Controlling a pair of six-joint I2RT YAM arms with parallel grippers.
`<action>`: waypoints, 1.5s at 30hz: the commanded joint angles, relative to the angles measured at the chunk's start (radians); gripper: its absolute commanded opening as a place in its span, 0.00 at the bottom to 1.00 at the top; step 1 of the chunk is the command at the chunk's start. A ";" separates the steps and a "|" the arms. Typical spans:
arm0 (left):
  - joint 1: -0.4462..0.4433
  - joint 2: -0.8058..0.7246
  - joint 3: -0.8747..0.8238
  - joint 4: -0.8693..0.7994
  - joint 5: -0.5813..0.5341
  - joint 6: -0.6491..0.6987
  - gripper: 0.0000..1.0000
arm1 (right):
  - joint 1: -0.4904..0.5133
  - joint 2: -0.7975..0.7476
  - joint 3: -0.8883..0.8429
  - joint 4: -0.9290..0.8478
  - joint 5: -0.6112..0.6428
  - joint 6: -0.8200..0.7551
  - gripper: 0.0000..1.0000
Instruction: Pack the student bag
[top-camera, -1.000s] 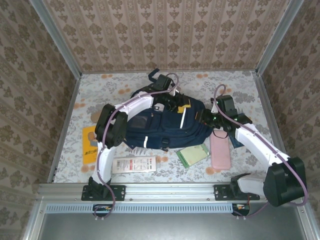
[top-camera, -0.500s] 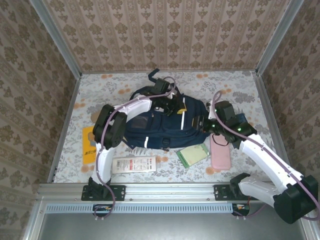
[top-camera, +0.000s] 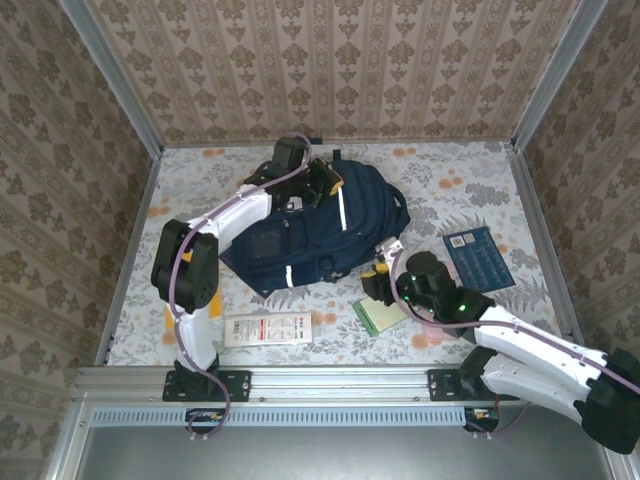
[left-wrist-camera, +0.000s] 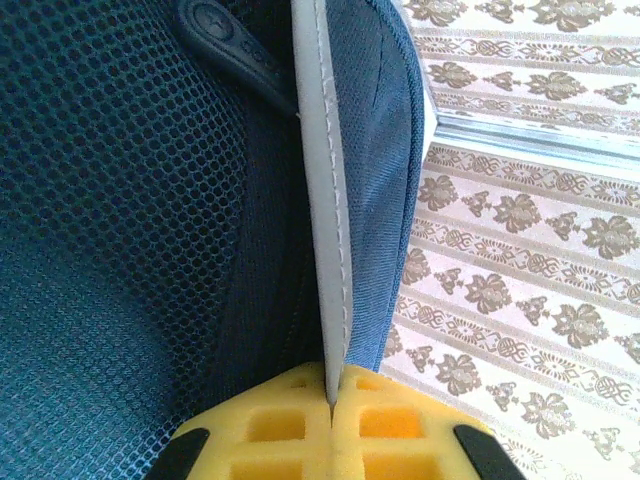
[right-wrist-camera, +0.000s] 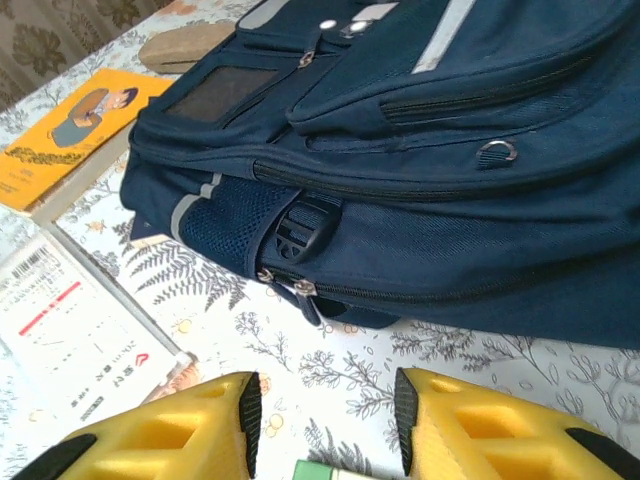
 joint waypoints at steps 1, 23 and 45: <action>0.008 -0.063 0.042 0.044 -0.008 -0.059 0.00 | 0.031 0.076 -0.043 0.228 0.071 -0.108 0.42; 0.010 -0.176 -0.025 -0.030 -0.052 -0.157 0.00 | 0.213 0.762 -0.071 0.956 0.316 -0.097 0.41; 0.022 -0.167 -0.049 0.004 -0.041 -0.182 0.00 | 0.194 0.878 0.040 0.902 0.308 -0.042 0.03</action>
